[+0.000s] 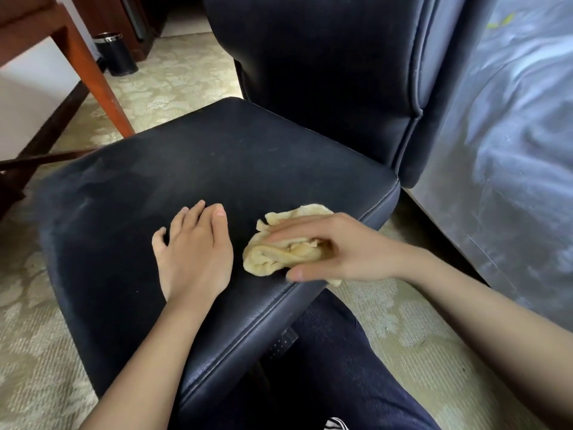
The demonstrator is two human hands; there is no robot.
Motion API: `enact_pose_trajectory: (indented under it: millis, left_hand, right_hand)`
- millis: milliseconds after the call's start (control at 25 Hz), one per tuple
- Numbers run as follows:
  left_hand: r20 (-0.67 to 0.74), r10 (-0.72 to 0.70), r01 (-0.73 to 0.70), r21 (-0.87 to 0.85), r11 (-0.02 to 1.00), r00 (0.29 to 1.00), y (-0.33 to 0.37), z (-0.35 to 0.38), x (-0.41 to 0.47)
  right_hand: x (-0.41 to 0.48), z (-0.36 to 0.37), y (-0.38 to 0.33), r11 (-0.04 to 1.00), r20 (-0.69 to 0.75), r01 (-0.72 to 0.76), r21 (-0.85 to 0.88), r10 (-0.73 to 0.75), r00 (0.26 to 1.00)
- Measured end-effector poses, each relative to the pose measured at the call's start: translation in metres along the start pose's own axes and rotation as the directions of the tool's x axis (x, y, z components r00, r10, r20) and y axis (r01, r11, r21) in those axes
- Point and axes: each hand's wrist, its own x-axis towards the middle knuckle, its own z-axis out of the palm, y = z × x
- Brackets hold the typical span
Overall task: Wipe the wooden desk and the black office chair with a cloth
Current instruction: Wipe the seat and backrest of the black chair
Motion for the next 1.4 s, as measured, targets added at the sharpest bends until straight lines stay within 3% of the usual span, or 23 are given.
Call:
enact_pose_trajectory:
  millis: [80,160,280,360,480,600,680,720,760,880,960,1000,1080,1160,1320,1400]
  left_hand:
    - [-0.002,0.006,-0.006,-0.005,1.0,1.0,0.001,0.0,0.0]
    - [-0.008,0.005,-0.005,-0.012,1.0,1.0,0.001,0.0,0.001]
    - [-0.003,0.007,-0.007,-0.009,1.0,1.0,0.0,0.001,0.002]
    - [0.002,0.003,-0.003,-0.007,1.0,1.0,-0.001,0.001,0.0]
    - [0.012,0.005,-0.005,-0.003,1.0,1.0,-0.001,0.0,-0.001]
    - [0.013,0.006,-0.006,0.011,1.0,1.0,-0.002,0.001,-0.002]
    - [0.009,0.003,-0.003,0.013,1.0,1.0,-0.002,0.001,-0.003]
    - [0.006,0.002,-0.002,0.011,1.0,1.0,-0.002,0.001,-0.002]
    - [0.004,0.002,-0.002,0.008,1.0,1.0,-0.001,0.001,-0.002]
    - [0.003,0.005,-0.005,0.009,1.0,1.0,0.0,0.0,-0.001]
    - [0.006,0.008,-0.008,0.025,1.0,1.0,0.0,0.0,-0.001]
    - [0.008,0.009,-0.009,0.034,0.999,1.0,-0.001,0.0,-0.001]
    - [0.011,0.011,-0.012,0.044,0.999,1.0,-0.001,0.0,-0.002]
    - [0.016,0.015,-0.016,0.044,0.999,1.0,-0.002,0.0,-0.002]
    - [0.022,0.014,-0.014,0.002,1.0,1.0,-0.001,-0.001,-0.002]
    - [0.024,-0.008,0.011,-0.109,0.994,1.0,-0.001,-0.003,0.0]
  right_hand:
    - [-0.006,-0.007,0.004,0.998,-0.203,-0.027,0.059,0.039,0.978]
    - [-0.009,-0.008,0.011,0.984,-0.362,-0.141,-0.105,0.094,0.927]
    - [-0.005,-0.001,0.014,0.908,-0.331,-0.323,-0.265,0.229,0.915]
    - [0.002,0.002,0.01,0.901,-0.321,-0.335,-0.275,0.243,0.915]
    - [0.009,-0.001,0.004,0.949,-0.383,-0.29,-0.126,0.223,0.897]
    - [0.013,-0.029,0.007,0.973,-0.653,-0.227,0.049,0.203,0.73]
    - [0.017,-0.054,0.009,0.979,-0.812,-0.201,-0.046,0.08,0.578]
    - [0.02,-0.064,0.008,0.968,-0.841,-0.209,-0.135,0.0,0.541]
    - [0.025,-0.069,0.007,0.946,-0.829,-0.23,-0.229,-0.065,0.556]
    - [0.038,-0.05,0.004,0.793,-0.64,-0.285,-0.538,-0.165,0.75]
    - [0.039,-0.021,0.007,0.701,-0.456,-0.15,-0.697,-0.273,0.847]
    - [0.037,-0.008,0.008,0.705,-0.374,-0.062,-0.706,-0.297,0.878]
    - [0.033,0.006,0.008,0.823,-0.323,0.017,-0.568,-0.242,0.915]
    - [0.035,0.0,0.013,0.924,-0.375,-0.009,-0.382,-0.146,0.916]
    - [0.04,-0.02,0.029,0.946,-0.292,-0.096,-0.308,0.002,0.956]
    - [0.044,-0.01,0.028,0.961,-0.27,-0.09,-0.261,0.017,0.963]
